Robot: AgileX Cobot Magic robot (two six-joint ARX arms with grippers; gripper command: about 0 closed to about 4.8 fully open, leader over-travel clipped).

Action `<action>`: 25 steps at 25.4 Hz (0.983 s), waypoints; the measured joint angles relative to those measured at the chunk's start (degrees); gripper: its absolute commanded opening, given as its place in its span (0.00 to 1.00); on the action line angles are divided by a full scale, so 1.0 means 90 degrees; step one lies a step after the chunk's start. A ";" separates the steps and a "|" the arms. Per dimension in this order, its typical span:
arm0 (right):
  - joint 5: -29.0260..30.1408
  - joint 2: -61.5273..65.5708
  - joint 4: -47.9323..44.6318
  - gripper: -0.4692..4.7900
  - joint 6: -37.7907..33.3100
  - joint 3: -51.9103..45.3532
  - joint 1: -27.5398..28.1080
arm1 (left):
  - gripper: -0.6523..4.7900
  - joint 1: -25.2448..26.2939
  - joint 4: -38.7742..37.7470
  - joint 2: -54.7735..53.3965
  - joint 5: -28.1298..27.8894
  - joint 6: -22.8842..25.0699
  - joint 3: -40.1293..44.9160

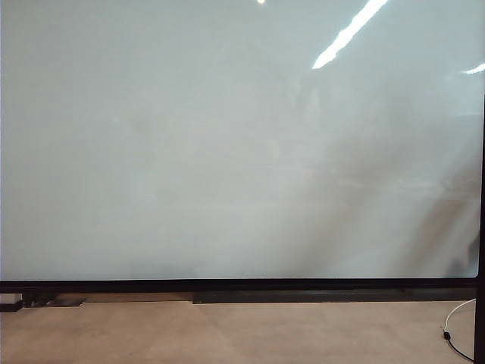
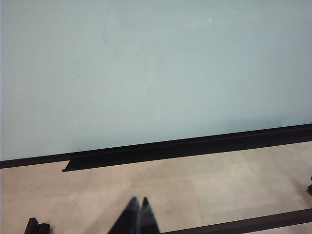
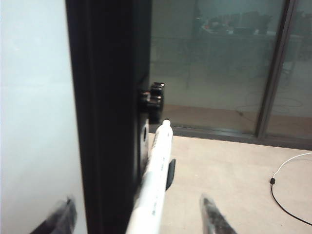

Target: Pick up the pen on the shelf to the right of the whiteboard and draw a triangle.

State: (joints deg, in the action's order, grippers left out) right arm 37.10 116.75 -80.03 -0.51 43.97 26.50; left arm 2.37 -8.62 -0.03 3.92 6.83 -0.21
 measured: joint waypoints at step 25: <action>-0.0284 0.0197 0.0010 0.70 -0.0010 0.0308 -0.0109 | 0.11 0.0000 -0.0002 0.0002 -0.0002 0.0000 0.0000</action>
State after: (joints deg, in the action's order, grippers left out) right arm 34.54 118.52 -79.94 -0.60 46.74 25.52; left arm 2.37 -8.64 -0.01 3.90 6.83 -0.21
